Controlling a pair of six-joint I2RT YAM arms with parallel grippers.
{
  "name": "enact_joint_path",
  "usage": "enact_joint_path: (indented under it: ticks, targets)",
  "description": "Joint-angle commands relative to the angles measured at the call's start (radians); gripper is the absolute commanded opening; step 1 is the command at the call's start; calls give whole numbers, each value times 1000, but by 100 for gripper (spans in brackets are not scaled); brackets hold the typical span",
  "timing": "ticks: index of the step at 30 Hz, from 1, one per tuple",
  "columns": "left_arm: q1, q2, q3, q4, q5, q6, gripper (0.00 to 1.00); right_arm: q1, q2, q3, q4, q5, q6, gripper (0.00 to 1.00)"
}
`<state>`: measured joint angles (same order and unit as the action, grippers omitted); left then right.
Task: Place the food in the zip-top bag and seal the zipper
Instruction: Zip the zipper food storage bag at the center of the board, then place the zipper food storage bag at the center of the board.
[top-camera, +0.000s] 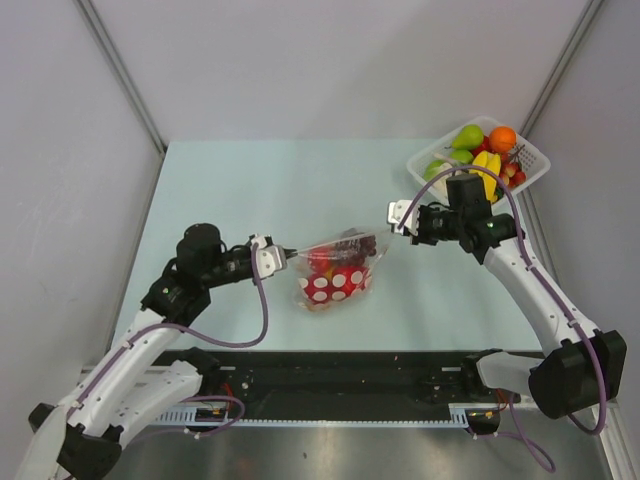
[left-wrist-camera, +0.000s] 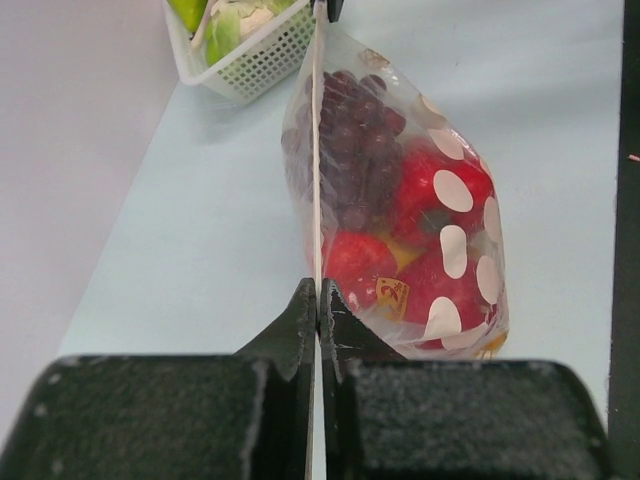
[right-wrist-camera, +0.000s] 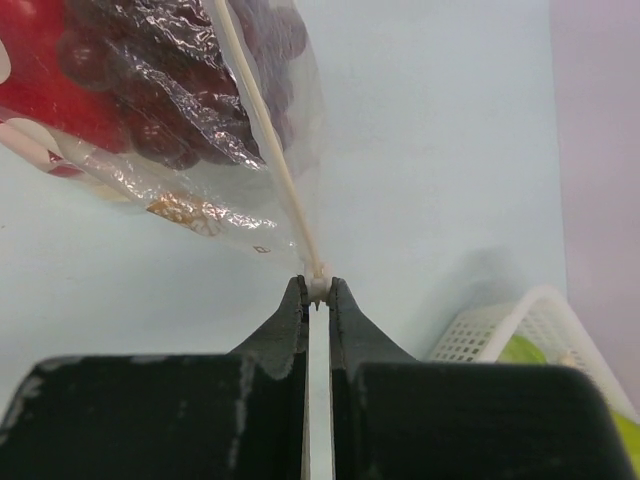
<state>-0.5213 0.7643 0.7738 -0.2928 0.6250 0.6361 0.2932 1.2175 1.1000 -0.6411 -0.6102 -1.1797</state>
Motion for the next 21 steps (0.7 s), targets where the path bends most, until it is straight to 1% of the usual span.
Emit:
enact_joint_path:
  ticks: [1, 3, 4, 5, 6, 7, 8, 10, 11, 12, 13, 14, 16, 18, 19, 20, 21]
  targets:
    - [55, 21, 21, 101, 5, -4, 0, -37, 4, 18, 192, 110, 41, 0]
    - [60, 50, 16, 176, -45, -6, 0, -37, 17, 18, 288, 136, 129, 0]
    - [67, 70, 16, 205, -68, -3, 0, -37, 39, 20, 396, 165, 159, 0]
    - [78, 131, 28, 268, -79, -6, 0, -37, 51, 18, 453, 182, 187, 0]
    - [92, 165, 42, 289, -82, -13, 0, -32, 65, 18, 512, 197, 239, 0]
    - [122, 203, 60, 331, -91, -33, 0, -32, 100, 20, 612, 235, 255, 0]
    - [139, 293, 105, 384, -97, -48, 0, -32, 117, 30, 645, 253, 268, 0]
    - [196, 378, 162, 455, -94, -108, 0, -35, 180, 53, 756, 300, 301, 0]
    - [214, 415, 215, 475, -91, -128, 0, -38, 201, 64, 780, 311, 310, 0]
    - [230, 481, 240, 491, -79, -145, 0, -43, 220, 96, 797, 320, 316, 0]
    - [259, 504, 258, 498, -62, -157, 0, -48, 234, 110, 823, 331, 330, 0]
    - [267, 521, 280, 510, -26, -154, 0, -48, 258, 122, 831, 333, 336, 0]
    - [277, 543, 283, 518, -10, -124, 0, -45, 272, 146, 821, 317, 348, 0]
    - [280, 552, 274, 492, 33, -90, 0, -40, 277, 147, 758, 278, 338, 0]
    - [282, 556, 269, 418, 56, -32, 0, -36, 280, 147, 654, 232, 309, 0]
    - [282, 564, 260, 367, 102, 6, 0, -19, 295, 147, 583, 212, 290, 0]
    - [282, 569, 249, 318, 116, 45, 0, -8, 304, 146, 524, 179, 275, 0]
